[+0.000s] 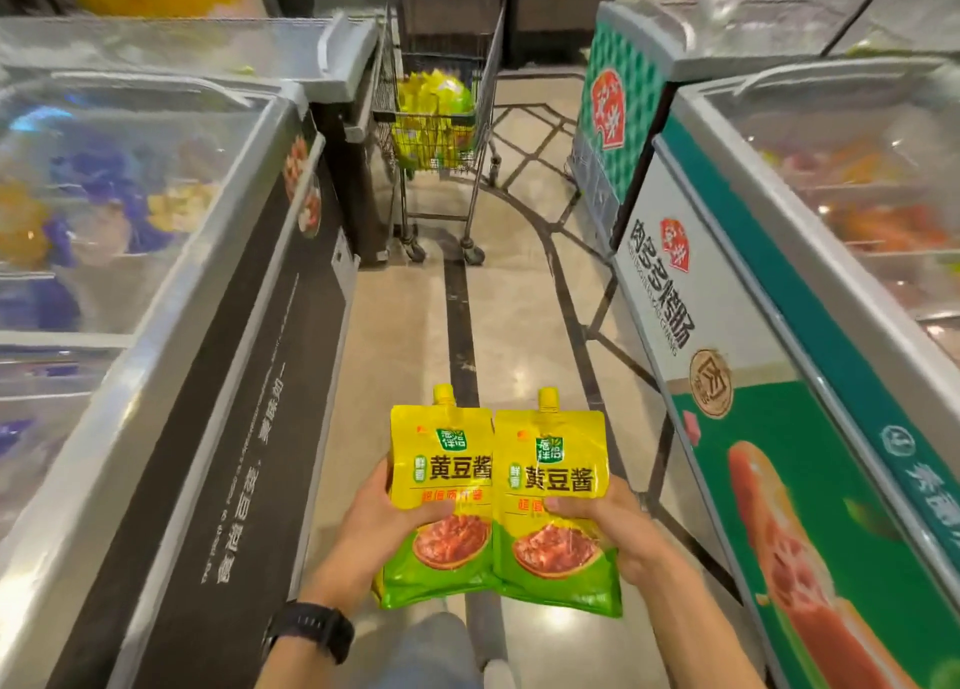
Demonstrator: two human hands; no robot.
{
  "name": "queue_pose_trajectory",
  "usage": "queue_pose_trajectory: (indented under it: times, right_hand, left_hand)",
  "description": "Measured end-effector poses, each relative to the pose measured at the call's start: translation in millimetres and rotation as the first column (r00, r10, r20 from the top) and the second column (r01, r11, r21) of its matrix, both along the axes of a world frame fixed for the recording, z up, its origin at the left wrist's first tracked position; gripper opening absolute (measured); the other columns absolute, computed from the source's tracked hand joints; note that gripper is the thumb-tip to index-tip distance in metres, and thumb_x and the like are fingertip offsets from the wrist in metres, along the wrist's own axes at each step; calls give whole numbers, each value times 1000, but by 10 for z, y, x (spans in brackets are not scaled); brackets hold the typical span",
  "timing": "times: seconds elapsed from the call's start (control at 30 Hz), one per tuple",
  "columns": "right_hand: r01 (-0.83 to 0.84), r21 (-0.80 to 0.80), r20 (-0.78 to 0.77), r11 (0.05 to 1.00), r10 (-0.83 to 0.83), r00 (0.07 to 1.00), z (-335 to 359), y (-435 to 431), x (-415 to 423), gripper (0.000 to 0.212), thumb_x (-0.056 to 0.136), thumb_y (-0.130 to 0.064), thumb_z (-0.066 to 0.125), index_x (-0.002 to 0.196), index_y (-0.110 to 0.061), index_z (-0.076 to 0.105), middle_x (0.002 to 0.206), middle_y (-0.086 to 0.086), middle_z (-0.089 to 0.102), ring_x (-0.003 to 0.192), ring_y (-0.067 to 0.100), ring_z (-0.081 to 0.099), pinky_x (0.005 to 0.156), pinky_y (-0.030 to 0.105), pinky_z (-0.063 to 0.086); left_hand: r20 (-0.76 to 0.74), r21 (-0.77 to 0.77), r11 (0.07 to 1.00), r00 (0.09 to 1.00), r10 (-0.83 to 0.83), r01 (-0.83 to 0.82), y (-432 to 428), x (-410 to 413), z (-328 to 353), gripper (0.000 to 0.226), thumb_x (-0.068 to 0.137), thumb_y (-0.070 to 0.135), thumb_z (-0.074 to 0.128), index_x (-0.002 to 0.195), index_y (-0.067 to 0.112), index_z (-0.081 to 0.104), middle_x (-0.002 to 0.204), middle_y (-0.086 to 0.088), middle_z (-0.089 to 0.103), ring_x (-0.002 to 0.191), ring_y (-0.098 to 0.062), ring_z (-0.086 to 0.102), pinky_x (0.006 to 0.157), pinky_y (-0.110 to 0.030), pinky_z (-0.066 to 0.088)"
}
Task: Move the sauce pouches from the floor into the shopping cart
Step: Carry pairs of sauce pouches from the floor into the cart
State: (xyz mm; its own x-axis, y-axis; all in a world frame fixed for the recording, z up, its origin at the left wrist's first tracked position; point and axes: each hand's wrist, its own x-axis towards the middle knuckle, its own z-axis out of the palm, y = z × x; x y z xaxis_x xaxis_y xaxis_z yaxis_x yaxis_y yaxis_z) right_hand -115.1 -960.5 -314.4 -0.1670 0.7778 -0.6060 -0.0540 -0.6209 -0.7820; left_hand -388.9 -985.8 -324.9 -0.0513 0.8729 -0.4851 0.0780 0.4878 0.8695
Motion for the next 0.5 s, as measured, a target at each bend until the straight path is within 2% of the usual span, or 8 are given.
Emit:
queue_pose_trajectory:
  times: [0.17,0.27,0.3,0.33,0.43,0.5]
  right_hand:
    - [37,14,24,999,-37,999,22,1224,-104,43,68,2,80,109,-5,68,99,13,77,89,27,75,69,34,59]
    - [78,28,46,997,-79,996,87,1946,-148,49,66,2,81,113,-4,67,103,14,76,94,30,73,85,46,57]
    - [98,38,51,994,-100,994,129,2184,-149,49,67,3,80,114,-4,66,101,13,76,93,30,73,86,47,57]
    - [121,49,53,991,-123,991,171,2413,-149,48,68,4,80,113,-6,66,99,11,77,91,28,74,84,45,57]
    - [162,61,48,985,-165,985,281,3040,-142,48,66,1,81,110,-11,67,100,10,77,90,25,74,76,39,58]
    - [180,66,40,981,-183,982,271,3430,-115,47,65,1,81,109,-10,68,100,11,77,90,25,74,71,34,58]
  left_hand:
    - [-32,52,998,999,-28,30,1329,-69,7,101,26,59,95,115,24,65,103,2,79,95,-19,75,92,-52,56]
    - [-22,78,994,997,-71,73,2198,-87,85,100,27,61,94,115,25,65,103,5,79,94,-15,75,90,-46,56]
    - [-10,86,991,995,-103,104,2467,-81,138,99,29,61,94,116,25,64,104,6,79,95,-15,75,90,-44,56]
    - [0,89,987,991,-131,131,2726,-75,180,92,36,55,96,117,25,63,104,6,79,95,-14,75,90,-43,56]
    - [20,83,983,986,-168,166,3507,-36,247,62,64,15,92,117,24,61,103,8,79,93,-11,75,89,-39,58]
    - [32,81,981,983,-181,178,3953,-10,249,58,68,6,88,115,24,61,101,9,79,92,-11,75,86,-37,58]
